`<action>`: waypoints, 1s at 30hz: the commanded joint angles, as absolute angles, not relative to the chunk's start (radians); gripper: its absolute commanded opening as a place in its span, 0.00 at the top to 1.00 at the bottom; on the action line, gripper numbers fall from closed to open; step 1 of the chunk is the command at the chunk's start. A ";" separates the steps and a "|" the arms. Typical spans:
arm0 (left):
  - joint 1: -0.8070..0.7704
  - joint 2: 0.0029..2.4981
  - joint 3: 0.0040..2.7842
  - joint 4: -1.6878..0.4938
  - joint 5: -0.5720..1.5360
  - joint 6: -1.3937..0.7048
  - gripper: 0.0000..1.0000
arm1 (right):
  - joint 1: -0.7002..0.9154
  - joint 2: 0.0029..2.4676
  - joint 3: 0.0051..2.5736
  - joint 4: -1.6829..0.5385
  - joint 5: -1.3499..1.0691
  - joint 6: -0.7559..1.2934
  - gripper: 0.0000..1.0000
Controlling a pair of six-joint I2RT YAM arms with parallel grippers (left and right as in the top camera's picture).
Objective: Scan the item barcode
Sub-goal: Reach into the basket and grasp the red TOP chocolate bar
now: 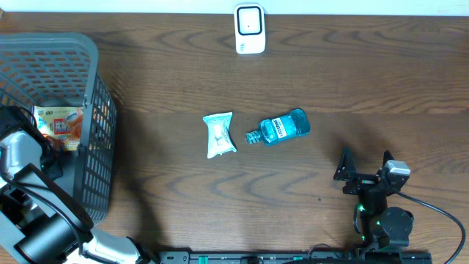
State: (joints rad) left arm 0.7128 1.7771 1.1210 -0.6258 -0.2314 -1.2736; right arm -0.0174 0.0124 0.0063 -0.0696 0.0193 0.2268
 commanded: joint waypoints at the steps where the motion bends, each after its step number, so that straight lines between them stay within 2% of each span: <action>1: 0.719 1.739 1.123 -0.659 -0.255 -1.250 0.93 | -0.019 0.007 0.006 -0.072 0.024 0.228 0.01; 5: 0.719 1.674 1.123 -0.692 -0.256 -1.250 0.93 | -0.019 0.007 0.006 -0.072 0.024 0.228 0.01; 6: 0.719 1.662 1.123 -0.692 -0.256 -1.250 0.90 | -0.019 0.007 0.006 -0.072 0.024 0.228 0.01; 8: 0.719 1.639 1.123 -0.691 -0.256 -1.251 0.41 | -0.019 0.007 0.006 -0.072 0.024 0.228 0.01; 9: 0.719 1.634 1.123 -0.691 -0.256 -1.251 0.02 | -0.019 0.007 0.006 -0.072 0.024 0.228 0.01; 28: 0.733 1.791 1.123 -0.688 -0.255 -1.348 0.02 | -0.019 0.007 0.006 -0.072 0.024 0.228 0.01; 29: 0.735 1.795 1.123 -0.692 -0.255 -1.346 0.08 | -0.019 0.007 0.006 -0.072 0.024 0.228 0.01; 30: 0.736 1.796 1.123 -0.695 -0.255 -1.336 0.28 | -0.019 0.007 0.006 -0.072 0.024 0.228 0.01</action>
